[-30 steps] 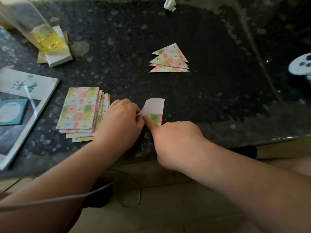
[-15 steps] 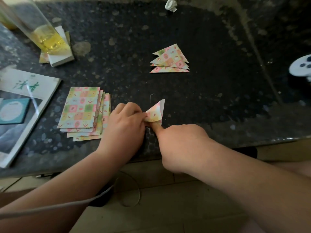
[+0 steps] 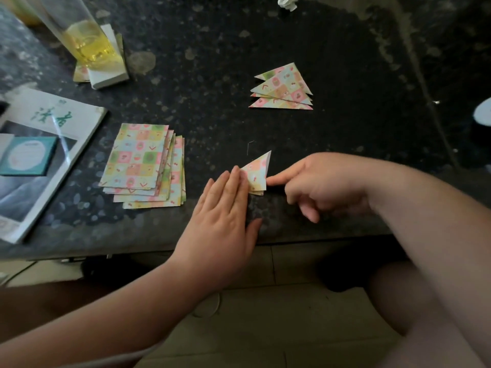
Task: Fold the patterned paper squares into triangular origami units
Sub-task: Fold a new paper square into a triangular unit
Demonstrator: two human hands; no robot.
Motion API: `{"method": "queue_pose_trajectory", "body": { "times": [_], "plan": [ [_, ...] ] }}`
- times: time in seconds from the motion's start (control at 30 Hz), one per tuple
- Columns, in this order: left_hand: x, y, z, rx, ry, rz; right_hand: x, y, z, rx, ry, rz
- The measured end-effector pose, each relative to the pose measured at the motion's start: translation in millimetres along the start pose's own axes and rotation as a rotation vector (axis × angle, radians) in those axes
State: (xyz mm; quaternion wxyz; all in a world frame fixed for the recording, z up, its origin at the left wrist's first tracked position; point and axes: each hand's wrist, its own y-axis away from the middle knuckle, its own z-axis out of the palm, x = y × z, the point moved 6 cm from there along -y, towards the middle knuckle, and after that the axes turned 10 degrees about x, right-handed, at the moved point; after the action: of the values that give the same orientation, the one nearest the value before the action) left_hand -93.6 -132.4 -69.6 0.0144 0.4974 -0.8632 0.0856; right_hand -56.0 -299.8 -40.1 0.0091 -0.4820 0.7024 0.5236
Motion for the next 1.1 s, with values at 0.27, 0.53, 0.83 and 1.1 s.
{"method": "queue_pose_trajectory", "body": {
  "times": [0.27,0.53,0.83,1.1],
  "plan": [
    [-4,-1,-4,-0.077,0.003,0.021,-6,-16,10,0.291,-0.234,0.032],
    [-8,-2,-10,-0.07,-0.014,0.031,-13,-16,11,0.33,-0.108,-0.021],
    [3,2,-10,-0.086,-0.075,0.075,-14,-20,12,0.336,-0.068,-0.029],
    [4,2,-10,-0.165,-0.077,0.053,-15,-18,11,0.344,-0.056,-0.025]
  ]
}}
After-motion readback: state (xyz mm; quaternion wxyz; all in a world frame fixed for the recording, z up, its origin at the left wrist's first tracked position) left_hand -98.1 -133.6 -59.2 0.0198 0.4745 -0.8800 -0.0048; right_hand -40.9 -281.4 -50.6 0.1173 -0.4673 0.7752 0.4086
